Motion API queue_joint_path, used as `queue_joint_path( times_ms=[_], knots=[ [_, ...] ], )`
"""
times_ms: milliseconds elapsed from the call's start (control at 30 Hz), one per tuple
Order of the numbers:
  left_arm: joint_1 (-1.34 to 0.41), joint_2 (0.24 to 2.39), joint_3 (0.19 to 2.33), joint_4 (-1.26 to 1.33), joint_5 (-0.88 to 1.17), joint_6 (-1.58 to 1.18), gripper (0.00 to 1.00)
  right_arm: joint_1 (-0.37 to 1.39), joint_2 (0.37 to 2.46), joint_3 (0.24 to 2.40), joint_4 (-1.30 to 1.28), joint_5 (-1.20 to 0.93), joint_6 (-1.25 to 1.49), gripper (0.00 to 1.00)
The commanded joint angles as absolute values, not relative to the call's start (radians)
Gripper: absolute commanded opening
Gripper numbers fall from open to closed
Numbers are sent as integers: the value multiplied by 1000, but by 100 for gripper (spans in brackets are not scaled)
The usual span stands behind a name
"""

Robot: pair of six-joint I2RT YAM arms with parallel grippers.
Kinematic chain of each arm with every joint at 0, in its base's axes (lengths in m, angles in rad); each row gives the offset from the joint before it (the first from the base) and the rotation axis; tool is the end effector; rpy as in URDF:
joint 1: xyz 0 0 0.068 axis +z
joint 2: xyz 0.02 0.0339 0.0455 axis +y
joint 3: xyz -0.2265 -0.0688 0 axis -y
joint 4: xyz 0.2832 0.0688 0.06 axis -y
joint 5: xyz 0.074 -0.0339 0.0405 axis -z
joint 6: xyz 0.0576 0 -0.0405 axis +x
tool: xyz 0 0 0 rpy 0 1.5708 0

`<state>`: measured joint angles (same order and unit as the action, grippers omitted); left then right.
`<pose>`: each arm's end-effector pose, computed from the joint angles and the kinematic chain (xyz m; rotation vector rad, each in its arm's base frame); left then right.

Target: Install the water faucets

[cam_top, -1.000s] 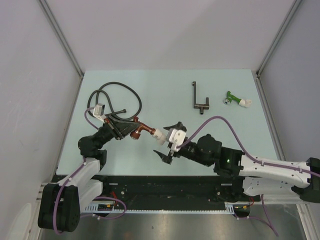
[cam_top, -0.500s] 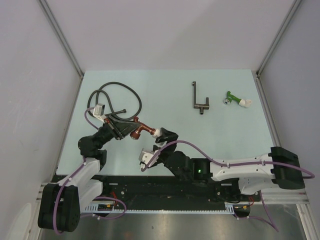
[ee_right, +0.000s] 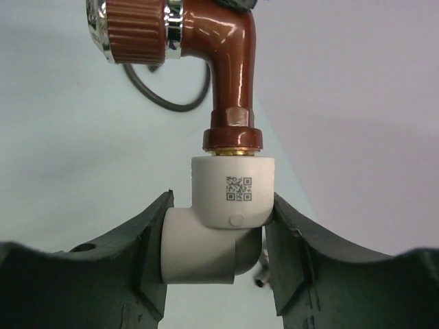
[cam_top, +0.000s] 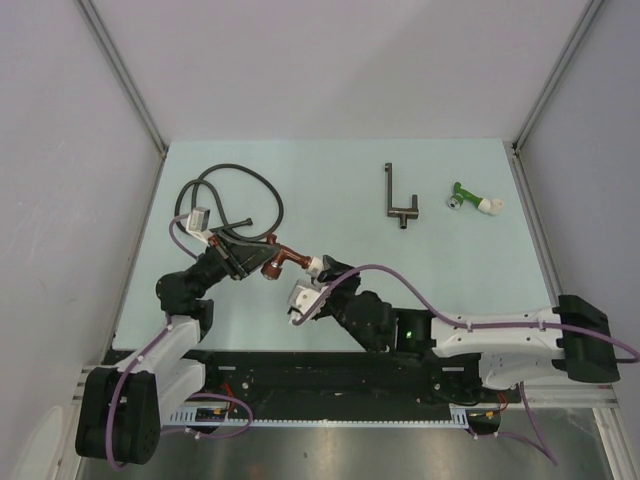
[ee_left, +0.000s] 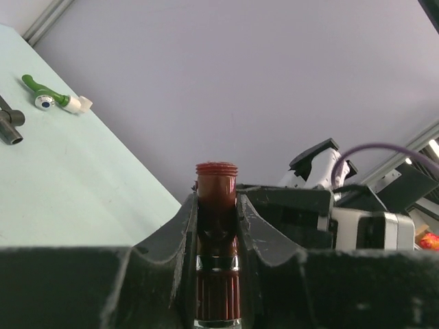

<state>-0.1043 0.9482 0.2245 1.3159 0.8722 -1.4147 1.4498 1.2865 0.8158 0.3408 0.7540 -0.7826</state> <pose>0.2261 -0.0680 0.2169 0.0894 1.4011 -1.7231 0.0815 0.3438 0.2409 -1.1745 1.1832 -0.1365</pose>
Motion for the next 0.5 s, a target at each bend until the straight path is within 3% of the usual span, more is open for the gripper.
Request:
queue_joint_path(
  times_ms=[0, 267, 467],
  knots=[
    [-107, 940, 238, 1729, 865, -1410, 0, 1356, 1145, 879, 209, 347, -481, 0],
    [-107, 936, 239, 1729, 868, -1401, 0, 988, 1100, 879, 258, -389, 186, 0],
    [-107, 928, 239, 1727, 868, -1396, 0, 825, 1207, 879, 400, -644, 536, 0]
  ],
)
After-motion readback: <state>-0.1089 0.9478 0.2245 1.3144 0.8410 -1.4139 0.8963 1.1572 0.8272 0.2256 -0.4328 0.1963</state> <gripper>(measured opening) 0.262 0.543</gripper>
